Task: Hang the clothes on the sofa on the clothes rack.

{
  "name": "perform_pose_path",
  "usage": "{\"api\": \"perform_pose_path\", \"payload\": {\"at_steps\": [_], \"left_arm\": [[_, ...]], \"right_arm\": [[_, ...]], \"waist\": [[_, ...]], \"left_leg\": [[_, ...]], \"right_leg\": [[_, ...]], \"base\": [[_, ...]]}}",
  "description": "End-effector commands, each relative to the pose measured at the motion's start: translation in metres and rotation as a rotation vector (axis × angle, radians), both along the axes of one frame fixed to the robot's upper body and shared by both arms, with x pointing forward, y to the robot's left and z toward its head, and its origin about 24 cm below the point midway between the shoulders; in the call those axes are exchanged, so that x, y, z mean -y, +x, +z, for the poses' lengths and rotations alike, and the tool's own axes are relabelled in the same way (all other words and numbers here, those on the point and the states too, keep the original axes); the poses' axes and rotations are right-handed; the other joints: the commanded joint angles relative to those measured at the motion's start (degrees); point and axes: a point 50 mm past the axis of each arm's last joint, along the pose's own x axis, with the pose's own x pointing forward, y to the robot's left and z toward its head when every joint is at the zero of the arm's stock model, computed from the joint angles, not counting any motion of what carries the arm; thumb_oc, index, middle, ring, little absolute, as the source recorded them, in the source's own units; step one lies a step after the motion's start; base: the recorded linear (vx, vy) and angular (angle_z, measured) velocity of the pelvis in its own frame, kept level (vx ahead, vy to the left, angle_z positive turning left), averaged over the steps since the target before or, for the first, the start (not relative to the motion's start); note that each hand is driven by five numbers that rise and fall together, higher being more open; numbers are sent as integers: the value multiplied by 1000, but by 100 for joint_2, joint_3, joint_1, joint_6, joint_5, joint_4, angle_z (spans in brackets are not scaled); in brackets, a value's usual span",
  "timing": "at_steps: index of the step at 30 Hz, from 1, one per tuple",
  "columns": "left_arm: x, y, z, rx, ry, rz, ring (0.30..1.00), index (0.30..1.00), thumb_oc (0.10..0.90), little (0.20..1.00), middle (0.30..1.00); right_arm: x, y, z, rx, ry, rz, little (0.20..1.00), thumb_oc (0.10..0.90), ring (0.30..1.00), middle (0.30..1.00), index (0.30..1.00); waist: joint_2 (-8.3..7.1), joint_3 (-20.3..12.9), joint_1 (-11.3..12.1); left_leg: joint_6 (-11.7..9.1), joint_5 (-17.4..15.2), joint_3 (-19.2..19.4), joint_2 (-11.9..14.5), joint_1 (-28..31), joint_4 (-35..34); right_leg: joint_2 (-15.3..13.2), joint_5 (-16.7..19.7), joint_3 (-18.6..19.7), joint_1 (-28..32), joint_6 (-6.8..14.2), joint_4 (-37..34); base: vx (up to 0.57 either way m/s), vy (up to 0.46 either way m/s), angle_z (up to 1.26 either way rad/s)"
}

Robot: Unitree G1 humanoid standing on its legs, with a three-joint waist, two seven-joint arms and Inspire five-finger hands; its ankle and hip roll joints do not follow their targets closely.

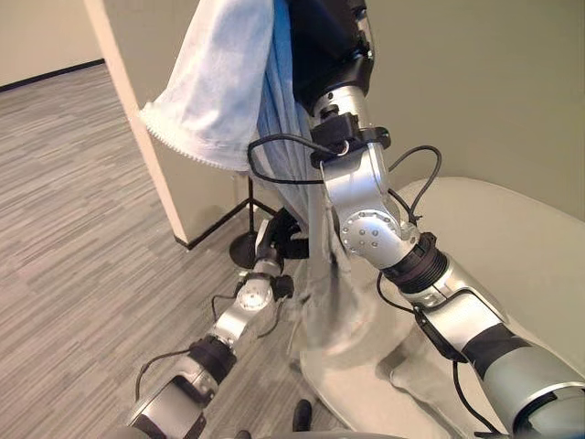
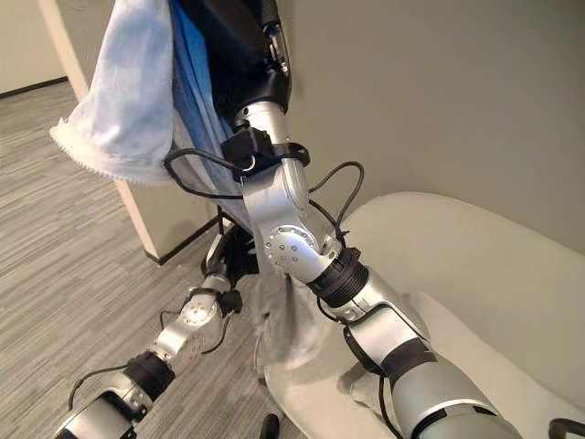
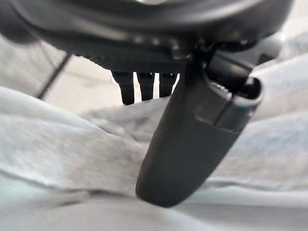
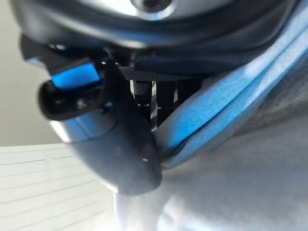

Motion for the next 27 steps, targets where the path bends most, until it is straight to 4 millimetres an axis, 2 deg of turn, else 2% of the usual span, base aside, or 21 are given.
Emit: {"api": "perform_pose_path", "payload": {"at_steps": [1,2,6,7,9,10,11,12,15,16,17,18,19,20,22,23,24,26,27], "left_arm": [[20,16,48,217,-67,-46,300,300,400,300,300],[19,15,60,254,-135,-44,300,300,400,300,300],[12,8,63,266,-193,-30,300,300,400,300,300],[0,5,66,301,-183,8,300,300,400,300,300],[-13,1,68,330,-169,52,300,300,400,300,300],[-42,-7,76,399,-157,149,300,300,400,300,300],[-43,-8,76,397,-156,150,300,300,400,300,300],[-64,-15,82,444,-156,226,300,300,400,300,300],[-109,-35,93,537,-128,409,300,300,400,300,300],[-127,-46,99,587,-99,485,300,300,400,300,300],[-127,-46,99,584,-98,486,300,300,400,300,300],[-146,-62,103,633,-66,576,300,300,400,300,300],[-146,-63,103,632,-65,576,300,300,400,300,300],[-162,-75,112,700,-7,657,300,300,400,300,300],[-166,-81,120,757,27,688,300,300,400,300,300],[-166,-81,120,756,27,688,300,300,400,300,300],[-174,-90,125,796,52,741,300,300,400,300,300],[-185,-100,126,810,70,796,300,300,400,300,300],[-187,-103,127,823,77,806,300,300,400,300,300]], "right_arm": [[7,-31,62,285,184,34,300,400,300,300,300],[12,-31,55,279,189,34,300,400,300,300,300],[24,-31,43,273,193,33,300,400,300,300,300],[37,-30,39,279,186,-4,300,400,300,300,300],[48,-30,36,291,169,-42,300,400,300,300,300],[62,-29,31,299,144,-94,300,400,300,300,300],[62,-29,30,298,145,-93,300,400,300,300,300],[69,-30,26,306,103,-117,300,400,300,300,300],[77,-34,17,347,-10,-133,300,400,300,300,300],[81,-37,14,371,-60,-143,300,400,300,300,300],[81,-37,13,368,-61,-141,300,400,300,300,300],[87,-36,1,358,-120,-160,300,400,300,300,300],[87,-36,0,357,-120,-160,300,400,300,300,300],[99,-36,-11,355,-196,-229,300,400,300,300,300],[117,-32,-26,301,-243,-338,300,400,300,300,300],[117,-32,-26,300,-243,-338,300,400,300,300,300],[128,-33,-41,261,-334,-409,300,400,300,300,300],[132,-39,-62,218,-401,-428,300,400,300,300,300],[136,-41,-73,194,-464,-464,300,400,300,300,300]], "waist": [[-128,-581,201],[-127,-566,170],[-137,-571,160],[-143,-559,163],[-150,-558,199],[-152,-533,275],[-152,-542,267],[-164,-520,321],[-160,-501,431],[-157,-448,489],[-150,-466,484],[-133,-393,570],[-132,-393,572],[-99,-187,683],[-139,142,772],[-139,133,767],[-89,241,771],[-74,240,768],[-76,260,744]], "left_leg": [[-84,19,-89,32,-260,-14],[-75,-2,-50,32,-248,-14],[-58,-47,30,53,-194,-14],[-58,-58,41,62,-183,-14],[-61,-64,29,70,-183,-14],[-64,-54,-11,77,-199,-14],[-65,-55,-14,77,-198,-14],[-67,27,-52,56,-254,-14],[-86,-28,-106,85,-246,-14],[-75,54,-130,65,-292,-14],[-78,-7,-130,81,-261,-14],[-44,-17,-152,87,-257,-14],[-44,-19,-150,88,-253,-14],[-58,84,-102,92,-407,78],[-215,51,125,100,-1072,805],[-214,41,119,98,-1093,828],[-276,139,278,403,-1266,825],[-331,297,286,760,-1249,583],[-411,506,286,1058,-1275,435]], "right_leg": [[-353,-745,295,811,619,48],[-347,-735,326,806,619,48],[-326,-736,407,811,608,48],[-319,-747,424,813,604,48],[-315,-764,415,818,604,48],[-315,-777,386,822,600,48],[-315,-779,382,825,600,48],[-331,-733,341,783,604,48],[-316,-791,301,801,610,48],[-330,-744,274,765,621,48],[-315,-795,276,795,619,48],[-323,-796,276,797,634,48],[-323,-796,278,801,634,48],[-377,-819,237,807,647,48],[-550,-820,19,813,658,48],[-550,-820,14,805,658,48],[-649,-837,-88,804,748,48],[-756,-823,-48,782,840,48],[-864,-829,-28,770,913,48]], "base": [[0,0,0],[0,0,0],[1,-19,-6],[9,-31,-13],[9,-42,-10],[5,-36,-3],[-33,-30,-1],[6,-23,3],[7,-15,11],[46,-4,17],[20,9,11],[46,0,5],[-27,43,5],[-117,49,3],[-182,59,40],[-103,164,82],[5,200,57],[39,285,63],[34,322,66]]}}
